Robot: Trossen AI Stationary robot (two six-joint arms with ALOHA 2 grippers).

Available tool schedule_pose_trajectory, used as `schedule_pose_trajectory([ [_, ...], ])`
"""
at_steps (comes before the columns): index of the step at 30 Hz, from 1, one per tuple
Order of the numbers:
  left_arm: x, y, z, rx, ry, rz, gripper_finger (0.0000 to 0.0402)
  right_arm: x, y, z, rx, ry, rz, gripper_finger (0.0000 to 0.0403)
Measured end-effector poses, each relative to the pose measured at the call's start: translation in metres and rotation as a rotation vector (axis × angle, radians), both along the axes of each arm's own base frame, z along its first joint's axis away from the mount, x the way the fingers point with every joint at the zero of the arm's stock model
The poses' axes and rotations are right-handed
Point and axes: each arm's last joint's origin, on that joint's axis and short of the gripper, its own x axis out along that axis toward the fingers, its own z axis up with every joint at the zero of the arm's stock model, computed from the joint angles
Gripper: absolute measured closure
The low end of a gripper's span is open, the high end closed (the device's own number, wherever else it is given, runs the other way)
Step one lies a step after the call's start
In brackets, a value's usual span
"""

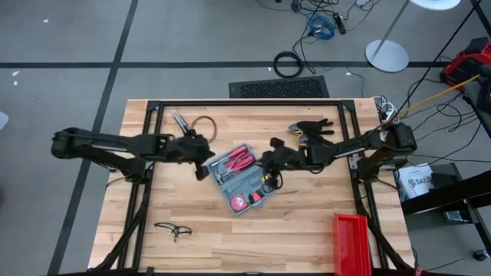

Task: Prefit tool cases
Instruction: Remove pink plier from the gray prefit tool case

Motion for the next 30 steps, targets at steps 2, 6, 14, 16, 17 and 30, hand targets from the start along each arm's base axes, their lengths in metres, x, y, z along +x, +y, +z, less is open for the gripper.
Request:
schedule_pose_trajectory([
  [2, -0.007, 0.000, 0.010, 0.014, -0.062, -0.009, 0.0393, 0.009, -0.007, -0.002, -0.003, -0.033, 0.026, 0.0314],
  [6, -0.015, -0.001, 0.021, 0.037, -0.129, -0.021, 0.0393, 0.035, -0.021, -0.012, 0.025, -0.014, 0.045, 0.0280],
  [14, -0.018, 0.000, 0.023, 0.053, -0.132, -0.024, 0.0393, 0.080, -0.027, -0.041, 0.070, 0.142, 0.132, 0.0270],
  [16, -0.019, 0.000, 0.022, 0.053, -0.117, -0.025, 0.0393, 0.085, -0.027, -0.050, 0.094, 0.206, 0.148, 0.0272],
  [17, -0.019, 0.000, 0.021, 0.054, -0.115, -0.025, 0.0393, 0.088, -0.027, -0.052, 0.092, 0.218, 0.150, 0.0273],
  [30, -0.020, 0.000, 0.019, 0.054, -0.089, -0.026, 0.0393, 0.101, -0.030, -0.052, 0.123, 0.226, 0.122, 0.0366],
])
